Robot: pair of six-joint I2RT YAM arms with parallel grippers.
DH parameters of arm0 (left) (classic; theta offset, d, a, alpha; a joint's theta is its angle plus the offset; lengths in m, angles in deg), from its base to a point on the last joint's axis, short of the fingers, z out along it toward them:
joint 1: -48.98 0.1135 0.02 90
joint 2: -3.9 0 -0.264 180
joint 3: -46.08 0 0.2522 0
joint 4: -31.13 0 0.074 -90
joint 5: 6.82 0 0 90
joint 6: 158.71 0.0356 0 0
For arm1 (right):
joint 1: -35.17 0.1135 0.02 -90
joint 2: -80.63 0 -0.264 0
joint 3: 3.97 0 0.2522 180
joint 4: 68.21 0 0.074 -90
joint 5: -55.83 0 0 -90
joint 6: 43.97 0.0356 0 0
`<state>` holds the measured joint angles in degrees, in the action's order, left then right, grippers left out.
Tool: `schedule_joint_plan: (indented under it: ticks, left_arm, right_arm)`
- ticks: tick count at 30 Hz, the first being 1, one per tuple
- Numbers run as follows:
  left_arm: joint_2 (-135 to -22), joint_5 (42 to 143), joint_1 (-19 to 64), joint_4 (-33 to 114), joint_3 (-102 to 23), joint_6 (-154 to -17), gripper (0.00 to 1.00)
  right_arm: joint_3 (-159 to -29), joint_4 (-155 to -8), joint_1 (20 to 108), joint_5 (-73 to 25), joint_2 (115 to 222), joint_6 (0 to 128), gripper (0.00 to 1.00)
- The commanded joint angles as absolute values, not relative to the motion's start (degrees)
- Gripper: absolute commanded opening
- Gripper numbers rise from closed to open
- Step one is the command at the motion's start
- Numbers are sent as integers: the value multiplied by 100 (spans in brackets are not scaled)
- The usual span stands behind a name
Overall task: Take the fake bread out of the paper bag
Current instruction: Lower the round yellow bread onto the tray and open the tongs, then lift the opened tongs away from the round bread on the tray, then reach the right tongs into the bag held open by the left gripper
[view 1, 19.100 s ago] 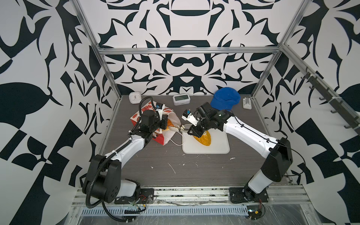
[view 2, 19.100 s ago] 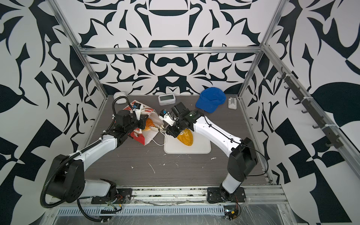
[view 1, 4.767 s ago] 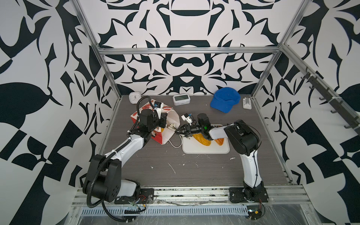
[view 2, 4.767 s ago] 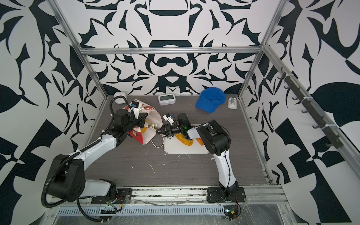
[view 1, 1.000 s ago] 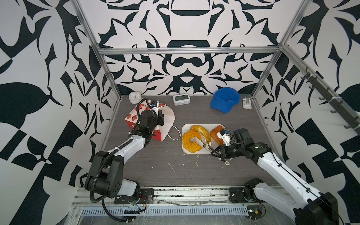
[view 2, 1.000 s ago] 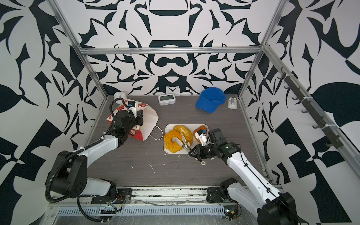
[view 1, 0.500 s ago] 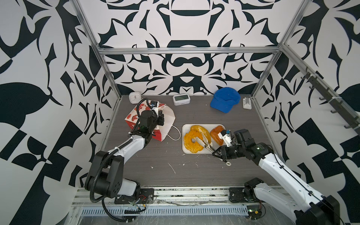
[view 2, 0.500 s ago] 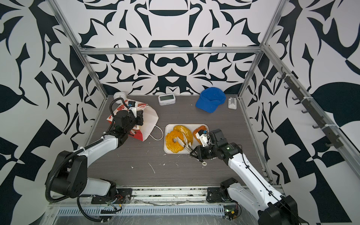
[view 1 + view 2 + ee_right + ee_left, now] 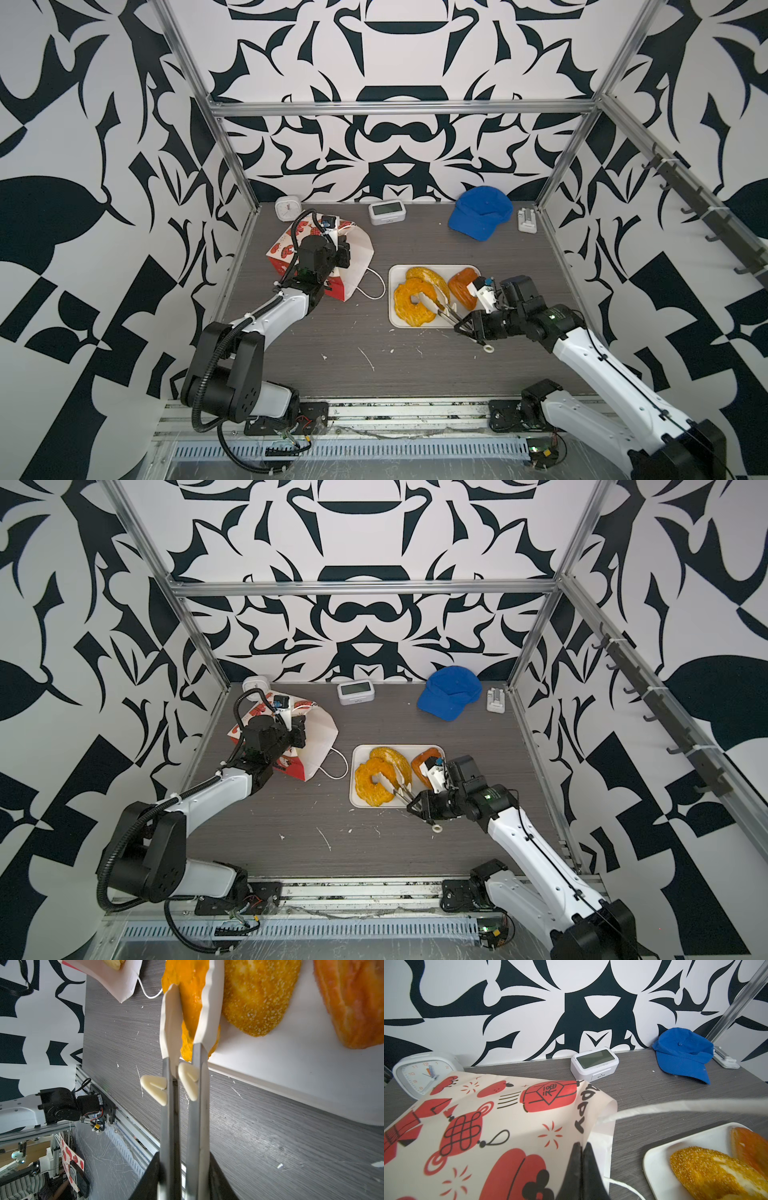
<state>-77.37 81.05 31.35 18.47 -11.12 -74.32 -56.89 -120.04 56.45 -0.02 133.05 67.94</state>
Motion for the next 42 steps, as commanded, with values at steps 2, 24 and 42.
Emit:
schedule_joint_plan:
  ticks: [2, 24, 42]
  left_arm:
    - [-7775, 8160, 3161, 1664, -1053, -7510, 0]
    - [-7847, 8201, 3163, 1594, -1032, -7557, 0]
    - [-7665, 8582, 3169, 2035, -1257, -7434, 0]
  right_arm:
    - [-6007, -11874, 5635, -16, 13138, 6747, 36]
    - [-6715, -12031, 5632, -472, 12817, 6466, 36]
    - [-6887, -8261, 6624, 476, 15349, 6810, 35]
